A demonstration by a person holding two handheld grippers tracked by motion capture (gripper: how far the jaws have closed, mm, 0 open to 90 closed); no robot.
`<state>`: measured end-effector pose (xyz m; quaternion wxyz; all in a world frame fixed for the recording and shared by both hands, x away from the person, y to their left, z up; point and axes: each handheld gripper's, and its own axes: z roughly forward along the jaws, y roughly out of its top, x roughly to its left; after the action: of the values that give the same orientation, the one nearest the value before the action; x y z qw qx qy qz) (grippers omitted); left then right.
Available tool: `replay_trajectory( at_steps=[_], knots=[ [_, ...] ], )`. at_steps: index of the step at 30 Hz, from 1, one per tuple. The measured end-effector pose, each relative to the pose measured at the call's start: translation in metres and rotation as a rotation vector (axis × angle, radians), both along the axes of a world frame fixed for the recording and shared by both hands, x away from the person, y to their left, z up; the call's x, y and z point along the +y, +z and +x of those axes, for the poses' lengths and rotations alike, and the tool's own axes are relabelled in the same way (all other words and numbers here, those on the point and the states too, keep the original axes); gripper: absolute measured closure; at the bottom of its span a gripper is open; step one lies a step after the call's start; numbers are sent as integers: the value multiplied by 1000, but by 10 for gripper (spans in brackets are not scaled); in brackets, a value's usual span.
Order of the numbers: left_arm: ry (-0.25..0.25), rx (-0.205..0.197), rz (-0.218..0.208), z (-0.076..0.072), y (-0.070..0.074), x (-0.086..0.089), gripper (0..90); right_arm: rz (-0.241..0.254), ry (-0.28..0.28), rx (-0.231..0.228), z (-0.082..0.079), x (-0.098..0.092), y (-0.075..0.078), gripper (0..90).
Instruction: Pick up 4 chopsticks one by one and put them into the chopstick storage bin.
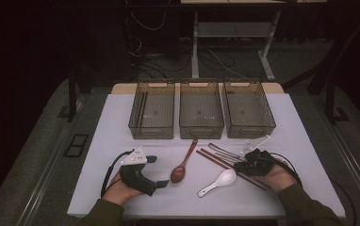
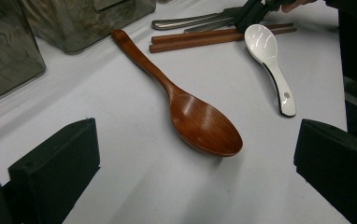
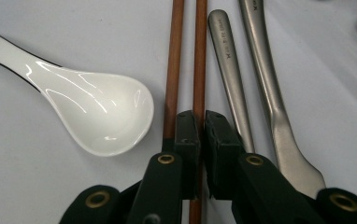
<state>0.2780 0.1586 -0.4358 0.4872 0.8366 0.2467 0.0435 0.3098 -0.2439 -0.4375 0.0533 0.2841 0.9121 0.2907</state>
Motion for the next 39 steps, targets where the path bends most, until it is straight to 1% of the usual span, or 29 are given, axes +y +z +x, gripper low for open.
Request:
replay_trajectory(
  at_steps=[4, 10, 11, 12, 13, 17, 20, 22, 23, 25, 27, 30, 34, 39],
  knots=[
    [-1, -4, -1, 0, 0, 0, 0, -12, -7, -9, -2, 2, 0, 842],
    [0, -4, -2, 0, 0, 0, 0, -11, -22, -4, -2, 2, 0, 838],
    [1, -3, -4, 0, 0, 0, 0, -23, -11, -16, -2, 3, 1, 837],
    [0, -4, -2, 0, 0, 0, 0, -24, -9, -17, -2, 3, 1, 837],
    [-1, -3, -1, 0, 0, 0, 0, -17, -14, -10, -2, 2, 1, 839],
    [-1, -4, -2, 0, 0, 0, 0, -10, -23, -9, -2, 1, 0, 843],
    [-2, -3, -1, 0, 0, 0, 0, -1, -29, 3, -1, 0, 0, 844],
    [-2, -3, -3, 0, 0, 0, 0, -1, -35, -7, -1, 0, 1, 844],
    [-3, -3, -1, 0, 0, 0, 0, 7, -32, -3, 0, -1, 2, 844],
    [-3, -2, 0, 0, 0, 0, 0, 13, -31, -10, 0, -2, 3, 844],
    [-3, -3, -1, 0, 0, 0, 0, 22, -30, -7, 0, -3, 5, 844],
    [-3, -3, -1, 0, 0, 0, 0, 43, -15, -13, 0, -5, 7, 844],
    [-5, -2, 0, 0, 0, -1, 0, 61, 7, -18, -2, -6, 14, 844],
    [-3, -3, 1, 0, 0, 0, 0, 82, 13, -26, -3, -8, 21, 844]
  ],
)
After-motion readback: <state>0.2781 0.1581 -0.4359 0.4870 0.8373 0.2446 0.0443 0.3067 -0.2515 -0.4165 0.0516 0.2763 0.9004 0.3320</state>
